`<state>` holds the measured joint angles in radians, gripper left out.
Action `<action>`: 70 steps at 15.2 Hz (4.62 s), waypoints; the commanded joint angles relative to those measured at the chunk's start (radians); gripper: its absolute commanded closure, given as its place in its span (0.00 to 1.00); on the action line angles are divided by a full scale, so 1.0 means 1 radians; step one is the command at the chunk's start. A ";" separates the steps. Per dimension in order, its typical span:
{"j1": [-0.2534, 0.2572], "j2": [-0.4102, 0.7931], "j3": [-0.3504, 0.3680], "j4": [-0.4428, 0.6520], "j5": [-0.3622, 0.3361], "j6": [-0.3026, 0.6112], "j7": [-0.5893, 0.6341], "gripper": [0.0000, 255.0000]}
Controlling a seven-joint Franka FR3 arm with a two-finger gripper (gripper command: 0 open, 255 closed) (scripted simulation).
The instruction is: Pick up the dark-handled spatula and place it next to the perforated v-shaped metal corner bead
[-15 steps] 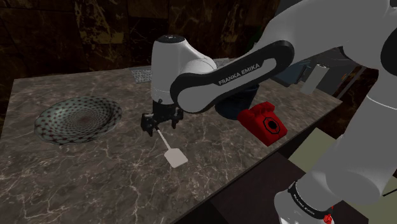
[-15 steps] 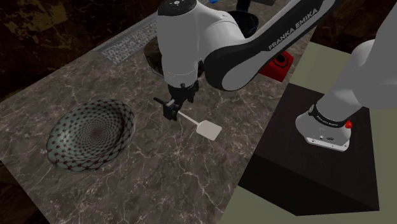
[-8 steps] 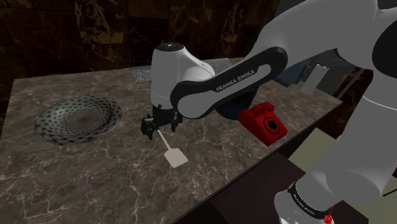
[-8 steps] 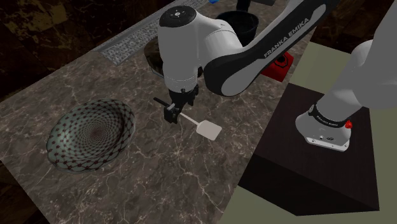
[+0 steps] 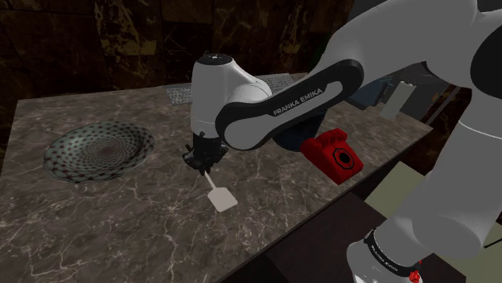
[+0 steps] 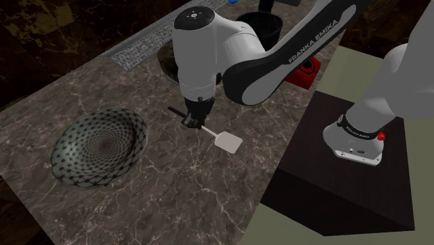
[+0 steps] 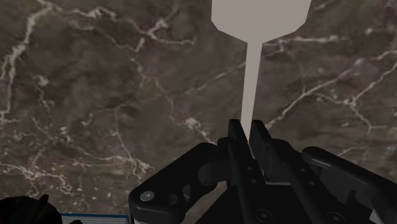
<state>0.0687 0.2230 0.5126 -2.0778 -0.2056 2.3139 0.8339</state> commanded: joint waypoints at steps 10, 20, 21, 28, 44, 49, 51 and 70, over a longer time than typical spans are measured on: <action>-0.007 -0.033 0.008 0.018 0.027 -0.046 -0.020 1.00; -0.017 -0.101 0.019 0.081 0.081 -0.165 -0.060 1.00; -0.018 -0.107 0.020 0.088 0.085 -0.177 -0.063 1.00; -0.022 -0.141 0.023 0.147 0.110 -0.264 -0.083 1.00; -0.198 -0.275 -0.147 0.017 0.200 -0.240 -0.466 1.00; -0.256 -0.270 -0.210 0.021 0.204 -0.238 -0.588 1.00; -0.279 -0.261 -0.234 0.031 0.203 -0.239 -0.635 1.00; -0.487 -0.004 -0.421 0.360 0.199 -0.313 -1.032 1.00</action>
<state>-0.4079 0.1988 0.0988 -1.7525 -0.0076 2.0154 -0.1776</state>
